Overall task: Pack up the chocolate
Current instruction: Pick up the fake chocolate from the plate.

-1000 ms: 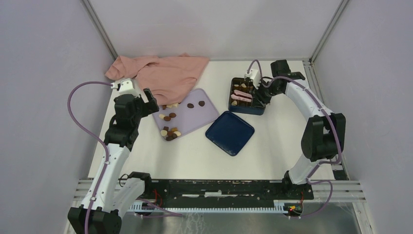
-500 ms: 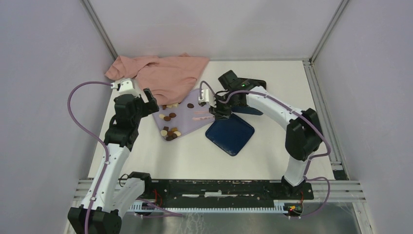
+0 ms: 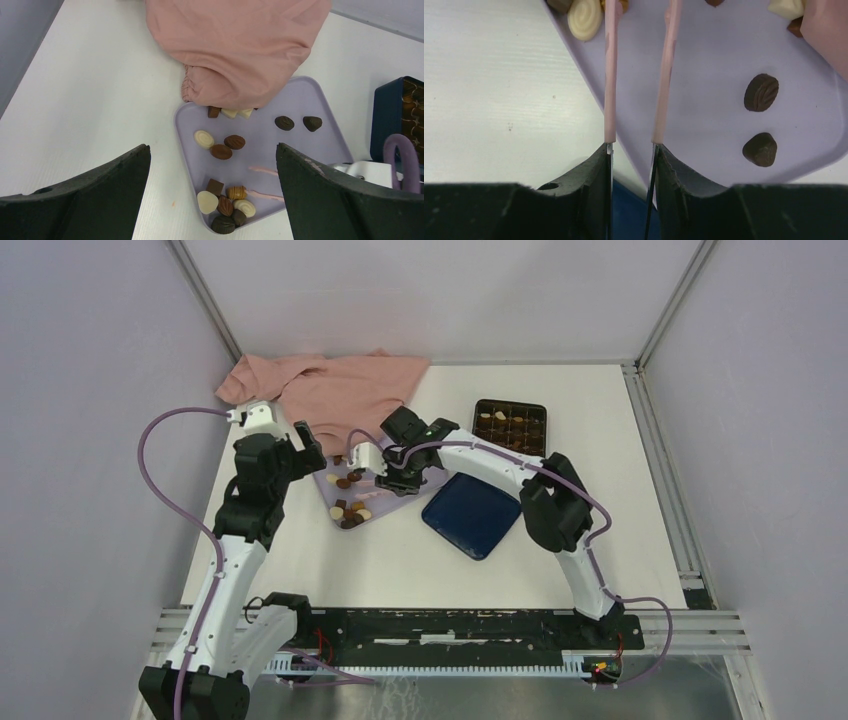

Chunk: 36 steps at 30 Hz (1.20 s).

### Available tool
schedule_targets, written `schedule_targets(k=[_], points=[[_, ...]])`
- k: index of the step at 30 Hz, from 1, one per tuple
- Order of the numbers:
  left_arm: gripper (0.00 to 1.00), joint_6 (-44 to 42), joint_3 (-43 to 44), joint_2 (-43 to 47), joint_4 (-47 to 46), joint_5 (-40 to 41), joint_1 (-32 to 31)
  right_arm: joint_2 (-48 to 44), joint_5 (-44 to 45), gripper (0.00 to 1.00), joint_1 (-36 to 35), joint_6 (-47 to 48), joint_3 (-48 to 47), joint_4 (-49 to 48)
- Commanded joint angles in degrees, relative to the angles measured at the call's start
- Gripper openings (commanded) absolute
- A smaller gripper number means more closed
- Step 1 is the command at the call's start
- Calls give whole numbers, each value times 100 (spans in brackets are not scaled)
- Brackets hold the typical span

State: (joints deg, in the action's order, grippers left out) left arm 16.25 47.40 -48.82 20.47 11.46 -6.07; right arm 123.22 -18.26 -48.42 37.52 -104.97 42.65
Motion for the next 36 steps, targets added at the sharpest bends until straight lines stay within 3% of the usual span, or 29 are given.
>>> schedule_targets(k=[1,36], points=[[100,-340,-11,99,-232,4,36,253,304,39,-36,-418,-550,-214],[100,-339,-11,95,-229,-21,37,1169,200,41,-131,-1030,-1323,-495]])
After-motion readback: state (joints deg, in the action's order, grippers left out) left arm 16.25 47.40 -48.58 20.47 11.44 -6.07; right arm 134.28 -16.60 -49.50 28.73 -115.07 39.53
